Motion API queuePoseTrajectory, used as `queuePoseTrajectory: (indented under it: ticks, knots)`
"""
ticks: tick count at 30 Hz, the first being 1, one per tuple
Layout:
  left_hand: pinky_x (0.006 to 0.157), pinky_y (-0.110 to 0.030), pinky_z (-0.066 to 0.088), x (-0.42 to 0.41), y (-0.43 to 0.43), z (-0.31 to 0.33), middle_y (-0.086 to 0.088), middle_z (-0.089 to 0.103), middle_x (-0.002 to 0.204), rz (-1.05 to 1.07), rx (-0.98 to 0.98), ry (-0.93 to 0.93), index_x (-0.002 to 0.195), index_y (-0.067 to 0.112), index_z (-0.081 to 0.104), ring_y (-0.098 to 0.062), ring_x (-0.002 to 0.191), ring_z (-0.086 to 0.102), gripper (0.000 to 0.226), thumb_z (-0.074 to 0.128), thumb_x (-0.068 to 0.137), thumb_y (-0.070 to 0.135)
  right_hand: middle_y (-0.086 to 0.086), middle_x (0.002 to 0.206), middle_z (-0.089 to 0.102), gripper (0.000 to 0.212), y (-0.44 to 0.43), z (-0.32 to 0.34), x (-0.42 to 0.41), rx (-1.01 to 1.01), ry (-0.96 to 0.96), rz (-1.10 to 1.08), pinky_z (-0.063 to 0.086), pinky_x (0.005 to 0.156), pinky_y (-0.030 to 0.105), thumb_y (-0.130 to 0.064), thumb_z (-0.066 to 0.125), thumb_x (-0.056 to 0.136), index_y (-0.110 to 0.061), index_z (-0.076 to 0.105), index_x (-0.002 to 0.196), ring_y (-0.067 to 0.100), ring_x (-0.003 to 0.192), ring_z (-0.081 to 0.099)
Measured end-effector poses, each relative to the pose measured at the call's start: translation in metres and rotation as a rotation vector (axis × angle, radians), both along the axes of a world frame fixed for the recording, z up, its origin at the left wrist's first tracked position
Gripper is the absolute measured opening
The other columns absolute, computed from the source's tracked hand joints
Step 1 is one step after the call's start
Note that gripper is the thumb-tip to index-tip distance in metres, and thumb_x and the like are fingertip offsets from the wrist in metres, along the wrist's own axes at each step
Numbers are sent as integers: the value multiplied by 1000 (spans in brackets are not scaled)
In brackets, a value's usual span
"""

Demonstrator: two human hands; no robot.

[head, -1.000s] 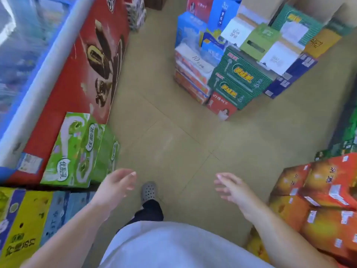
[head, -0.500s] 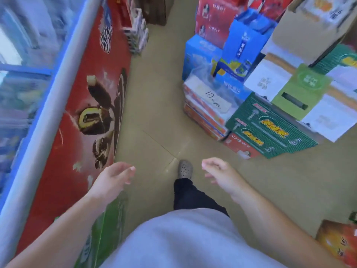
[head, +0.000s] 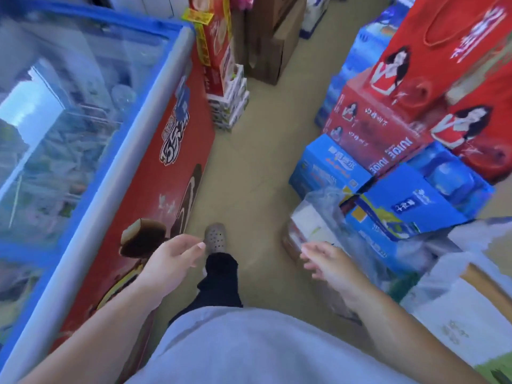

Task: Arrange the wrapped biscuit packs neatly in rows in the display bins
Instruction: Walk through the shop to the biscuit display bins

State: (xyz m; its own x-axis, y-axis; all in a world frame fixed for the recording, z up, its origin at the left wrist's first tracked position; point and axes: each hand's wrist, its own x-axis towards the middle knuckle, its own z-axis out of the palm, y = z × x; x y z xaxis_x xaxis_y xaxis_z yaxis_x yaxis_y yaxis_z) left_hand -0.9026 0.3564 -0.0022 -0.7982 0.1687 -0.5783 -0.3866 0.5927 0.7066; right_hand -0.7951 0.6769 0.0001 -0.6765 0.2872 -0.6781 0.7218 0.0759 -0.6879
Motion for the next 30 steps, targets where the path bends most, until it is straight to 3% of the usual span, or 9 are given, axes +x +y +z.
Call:
queuePoseTrajectory:
  ticks: [5,7,10,14,18,20,23,26,30]
  knots:
    - [78,-40,55,-199,49,-2,4,74,86,-96,14,-40,95,33,70,-27,84,70,18,63,92,49,1,97,73,11,38,-4,-144,-5,-100,-124,49,69,25,-25,61,100,-18,69,98,15,80,66]
    - [73,-37,54,-275,73,12,3,73,81,-184,-8,-2,94,30,69,-28,80,70,30,63,85,58,0,95,73,11,54,6,-196,-21,-120,-162,49,65,21,-26,60,101,-19,69,99,11,78,68]
    - [70,-35,53,-382,118,30,3,72,78,-249,-27,63,92,27,69,-27,73,68,51,56,67,70,2,103,70,13,83,19,-283,-44,-111,-196,46,67,24,-24,59,101,-17,68,106,15,85,64]
    - [81,-48,55,-507,183,29,-6,71,86,-303,-41,75,91,27,68,-33,82,67,34,61,73,55,2,103,70,14,136,13,-409,-37,-57,-235,45,68,25,-26,61,100,-17,69,106,14,83,64]
    - [73,-33,51,-620,245,11,6,73,82,-280,-76,72,91,31,70,-16,80,69,22,68,82,51,-9,104,74,13,207,-3,-542,-30,-24,-173,51,75,24,-38,62,98,-29,71,100,6,88,70]
    - [70,-32,47,-673,275,8,6,73,84,-199,-63,29,91,33,71,-16,79,68,4,70,91,36,-12,101,74,12,247,-4,-610,-19,3,-134,53,78,27,-40,62,97,-33,71,96,3,86,71]
    - [70,-32,47,-752,328,18,1,74,89,-105,-49,-46,96,28,72,-17,79,67,6,66,95,30,-15,95,74,11,306,11,-708,-9,37,-93,55,85,33,-44,62,95,-39,72,92,4,88,70]
    - [75,-32,51,-829,392,31,5,75,90,-123,-33,-64,101,29,72,-10,78,70,13,64,95,37,-5,100,74,13,360,29,-794,16,66,-116,56,87,41,-44,62,95,-36,72,96,16,94,70]
    - [80,-36,52,-932,491,27,10,71,94,-217,-52,-12,102,37,69,-11,90,67,12,60,96,43,0,103,74,11,431,32,-879,6,93,-207,56,85,37,-41,64,95,-33,72,96,20,97,70]
